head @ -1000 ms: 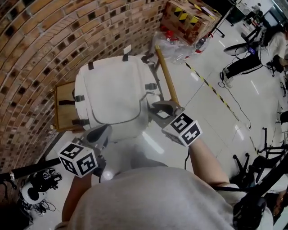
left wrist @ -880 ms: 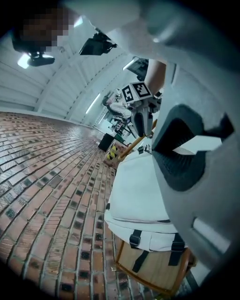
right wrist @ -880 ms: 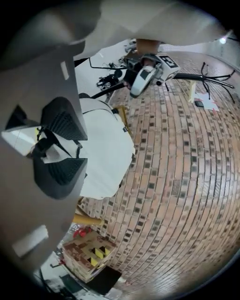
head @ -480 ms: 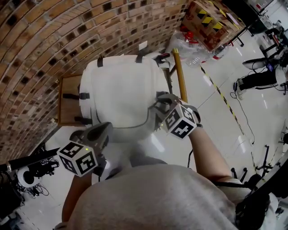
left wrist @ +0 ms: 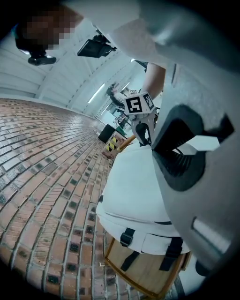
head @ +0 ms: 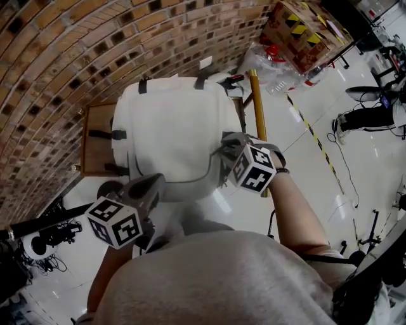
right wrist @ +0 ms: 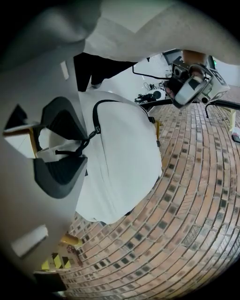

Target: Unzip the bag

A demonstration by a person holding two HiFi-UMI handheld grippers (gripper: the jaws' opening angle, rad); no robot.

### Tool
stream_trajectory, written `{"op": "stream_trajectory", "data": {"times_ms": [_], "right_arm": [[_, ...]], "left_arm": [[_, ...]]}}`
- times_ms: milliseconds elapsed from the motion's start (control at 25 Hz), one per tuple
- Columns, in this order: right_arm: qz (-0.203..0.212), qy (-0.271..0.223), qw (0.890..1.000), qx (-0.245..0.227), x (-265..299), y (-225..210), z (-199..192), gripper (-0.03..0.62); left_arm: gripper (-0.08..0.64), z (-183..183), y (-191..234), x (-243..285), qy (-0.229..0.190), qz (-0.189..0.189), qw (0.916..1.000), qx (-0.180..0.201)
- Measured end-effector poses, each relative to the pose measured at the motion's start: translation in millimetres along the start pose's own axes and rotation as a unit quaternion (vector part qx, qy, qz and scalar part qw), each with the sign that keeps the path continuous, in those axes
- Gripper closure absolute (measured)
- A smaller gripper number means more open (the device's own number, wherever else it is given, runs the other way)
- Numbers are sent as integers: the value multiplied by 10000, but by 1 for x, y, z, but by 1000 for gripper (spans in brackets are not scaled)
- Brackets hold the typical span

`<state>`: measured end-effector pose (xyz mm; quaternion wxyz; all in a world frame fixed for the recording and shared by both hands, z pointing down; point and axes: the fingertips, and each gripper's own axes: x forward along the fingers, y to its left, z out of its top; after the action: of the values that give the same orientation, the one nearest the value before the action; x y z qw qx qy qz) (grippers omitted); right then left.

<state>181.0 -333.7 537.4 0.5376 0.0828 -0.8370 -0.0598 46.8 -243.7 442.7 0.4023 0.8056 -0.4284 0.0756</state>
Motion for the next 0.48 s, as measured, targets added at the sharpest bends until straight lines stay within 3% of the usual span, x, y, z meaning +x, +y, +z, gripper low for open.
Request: {"op": "stream_trajectory", "data": {"times_ms": [200, 480], "right_arm": [[95, 26, 9999, 59, -1, 3, -2, 543], [81, 298, 9995, 119, -5, 18, -5, 563]], "left_arm": [[558, 1, 1, 3, -22, -42, 10000, 22], [558, 2, 3, -5, -67, -130, 9999, 27]]}}
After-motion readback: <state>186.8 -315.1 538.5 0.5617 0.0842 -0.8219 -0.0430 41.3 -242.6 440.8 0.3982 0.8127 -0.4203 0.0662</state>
